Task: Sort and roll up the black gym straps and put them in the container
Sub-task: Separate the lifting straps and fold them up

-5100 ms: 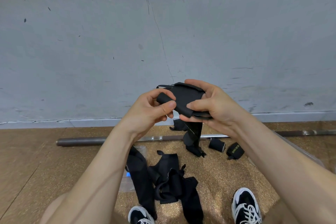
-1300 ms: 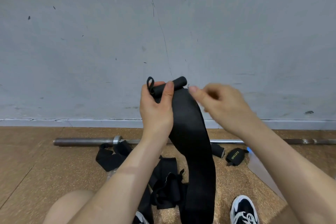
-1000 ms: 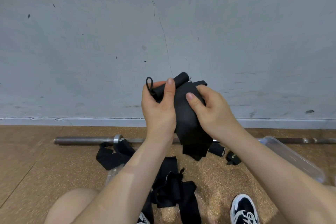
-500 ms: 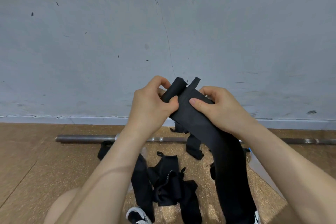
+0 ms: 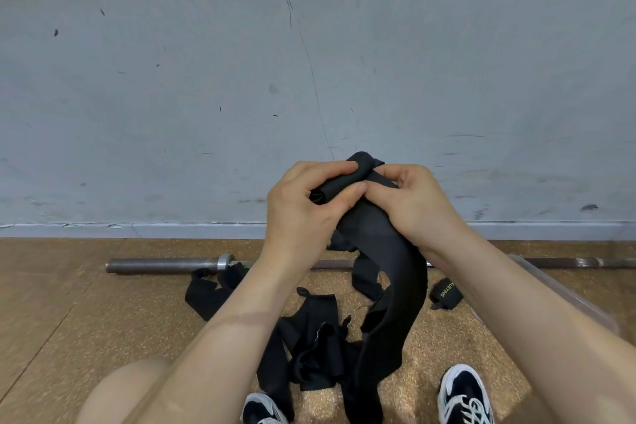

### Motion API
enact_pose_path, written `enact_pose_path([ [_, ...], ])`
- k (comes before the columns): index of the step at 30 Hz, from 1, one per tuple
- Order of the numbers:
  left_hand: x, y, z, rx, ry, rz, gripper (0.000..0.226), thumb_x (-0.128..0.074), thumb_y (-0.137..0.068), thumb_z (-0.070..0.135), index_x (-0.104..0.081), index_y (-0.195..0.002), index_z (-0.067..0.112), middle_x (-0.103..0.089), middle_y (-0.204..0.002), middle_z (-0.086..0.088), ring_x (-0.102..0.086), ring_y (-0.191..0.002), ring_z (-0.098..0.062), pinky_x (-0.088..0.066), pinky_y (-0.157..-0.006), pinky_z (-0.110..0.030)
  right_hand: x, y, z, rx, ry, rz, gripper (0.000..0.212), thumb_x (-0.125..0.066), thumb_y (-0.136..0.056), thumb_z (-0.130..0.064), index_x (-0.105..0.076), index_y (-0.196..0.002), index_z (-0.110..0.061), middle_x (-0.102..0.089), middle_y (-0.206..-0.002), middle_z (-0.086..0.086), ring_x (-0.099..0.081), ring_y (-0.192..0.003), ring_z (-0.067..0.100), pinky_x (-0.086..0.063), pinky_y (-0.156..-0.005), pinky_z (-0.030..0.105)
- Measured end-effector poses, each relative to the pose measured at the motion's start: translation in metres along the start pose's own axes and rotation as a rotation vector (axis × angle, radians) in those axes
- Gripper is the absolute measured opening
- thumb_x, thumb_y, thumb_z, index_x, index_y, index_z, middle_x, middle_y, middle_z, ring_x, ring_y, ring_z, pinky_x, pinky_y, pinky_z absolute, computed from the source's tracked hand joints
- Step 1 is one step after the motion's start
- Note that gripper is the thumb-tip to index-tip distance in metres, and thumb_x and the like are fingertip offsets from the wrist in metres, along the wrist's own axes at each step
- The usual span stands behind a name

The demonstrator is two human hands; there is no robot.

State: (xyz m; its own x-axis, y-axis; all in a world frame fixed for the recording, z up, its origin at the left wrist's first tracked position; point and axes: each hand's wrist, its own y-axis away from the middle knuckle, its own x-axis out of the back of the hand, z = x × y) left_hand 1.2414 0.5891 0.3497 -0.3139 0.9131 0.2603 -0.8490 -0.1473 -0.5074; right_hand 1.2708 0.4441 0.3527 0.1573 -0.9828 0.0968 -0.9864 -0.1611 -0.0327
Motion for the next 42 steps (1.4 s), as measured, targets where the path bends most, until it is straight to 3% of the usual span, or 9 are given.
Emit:
enact_pose_path([
  [11, 0.006, -0.006, 0.011, 0.322, 0.263, -0.069, 0.036, -0.076, -0.078, -0.006, -0.063, -0.088, 0.027, -0.073, -0.090, -0.004, -0.068, -0.079, -0.012, -0.055, -0.067, -0.025, -0.002, -0.002, -0.001, 0.048, -0.075, -0.015, 0.015, -0.056, -0.097, -0.009, -0.070, -0.095, -0.007, -0.070, -0.080, 0.014, -0.063, -0.070, 0.020, -0.049, -0.062, 0.031],
  [14, 0.006, -0.007, 0.011, 0.286, 0.148, -0.024, 0.041, -0.079, -0.073, -0.006, -0.059, -0.085, 0.027, -0.070, -0.088, 0.001, -0.067, -0.082, -0.011, -0.054, -0.067, -0.023, -0.006, -0.002, 0.001, 0.019, -0.105, -0.056, 0.019, -0.054, -0.098, -0.012, -0.063, -0.098, 0.005, -0.063, -0.083, 0.017, -0.059, -0.077, 0.025, -0.044, -0.071, 0.038],
  [18, 0.007, -0.006, 0.010, 0.118, -0.084, -0.040, 0.045, -0.082, -0.068, -0.001, -0.058, -0.079, 0.036, -0.062, -0.081, 0.014, -0.056, -0.072, -0.002, -0.047, -0.065, -0.014, -0.012, 0.000, 0.004, 0.018, -0.073, -0.071, 0.040, -0.057, -0.098, -0.043, -0.069, -0.103, -0.005, -0.073, -0.092, 0.016, -0.072, -0.085, 0.031, -0.055, -0.078, 0.046],
  [21, 0.010, -0.008, 0.010, 0.129, -0.073, -0.097, 0.039, -0.086, -0.069, 0.008, -0.063, -0.082, 0.037, -0.065, -0.083, 0.015, -0.060, -0.082, -0.014, -0.052, -0.070, -0.022, -0.010, 0.000, 0.006, -0.001, -0.090, -0.055, 0.040, -0.055, -0.099, -0.044, -0.070, -0.106, -0.007, -0.074, -0.096, 0.020, -0.072, -0.091, 0.037, -0.056, -0.084, 0.054],
  [25, 0.018, -0.010, 0.017, 0.198, 0.141, -0.158, 0.020, -0.079, -0.081, 0.014, -0.070, -0.092, 0.027, -0.074, -0.090, 0.007, -0.068, -0.088, -0.008, -0.055, -0.074, -0.020, -0.012, 0.003, 0.004, 0.060, -0.143, 0.007, 0.036, -0.055, -0.100, -0.039, -0.068, -0.105, -0.006, -0.073, -0.096, 0.020, -0.071, -0.091, 0.037, -0.056, -0.081, 0.052],
  [29, 0.021, -0.010, 0.017, 0.292, 0.184, -0.233, 0.032, -0.077, -0.083, 0.008, -0.067, -0.108, 0.026, -0.076, -0.085, -0.005, -0.073, -0.082, -0.016, -0.060, -0.074, -0.031, -0.013, 0.001, 0.002, 0.124, -0.047, 0.031, 0.034, -0.051, -0.101, -0.041, -0.067, -0.101, -0.011, -0.072, -0.091, 0.011, -0.071, -0.084, 0.026, -0.056, -0.075, 0.044],
  [33, 0.020, -0.008, 0.009, 0.025, -0.126, -0.123, 0.037, -0.080, -0.079, 0.009, -0.073, -0.107, 0.033, -0.071, -0.099, 0.022, -0.065, -0.099, 0.006, -0.050, -0.088, -0.013, -0.011, -0.001, 0.002, 0.050, 0.107, -0.102, 0.044, -0.039, -0.100, -0.054, -0.067, -0.106, -0.021, -0.072, -0.099, 0.001, -0.068, -0.096, 0.015, -0.053, -0.088, 0.032],
  [36, 0.019, -0.008, 0.000, -0.187, -0.252, -0.138, 0.037, -0.077, -0.080, 0.005, -0.074, -0.112, 0.023, -0.072, -0.106, 0.013, -0.065, -0.102, 0.001, -0.048, -0.092, -0.016, -0.010, -0.001, 0.005, 0.003, 0.044, -0.140, 0.054, -0.039, -0.097, -0.060, -0.073, -0.099, -0.018, -0.076, -0.095, 0.005, -0.072, -0.093, 0.016, -0.056, -0.090, 0.037],
  [42, 0.011, -0.007, 0.009, 0.157, 0.122, -0.200, 0.033, -0.073, -0.085, 0.006, -0.066, -0.107, 0.029, -0.069, -0.101, 0.009, -0.066, -0.094, -0.003, -0.052, -0.082, -0.020, -0.014, 0.002, 0.007, -0.040, -0.253, -0.126, 0.038, -0.044, -0.103, -0.042, -0.066, -0.116, -0.013, -0.074, -0.106, 0.010, -0.072, -0.099, 0.023, -0.057, -0.087, 0.038],
])
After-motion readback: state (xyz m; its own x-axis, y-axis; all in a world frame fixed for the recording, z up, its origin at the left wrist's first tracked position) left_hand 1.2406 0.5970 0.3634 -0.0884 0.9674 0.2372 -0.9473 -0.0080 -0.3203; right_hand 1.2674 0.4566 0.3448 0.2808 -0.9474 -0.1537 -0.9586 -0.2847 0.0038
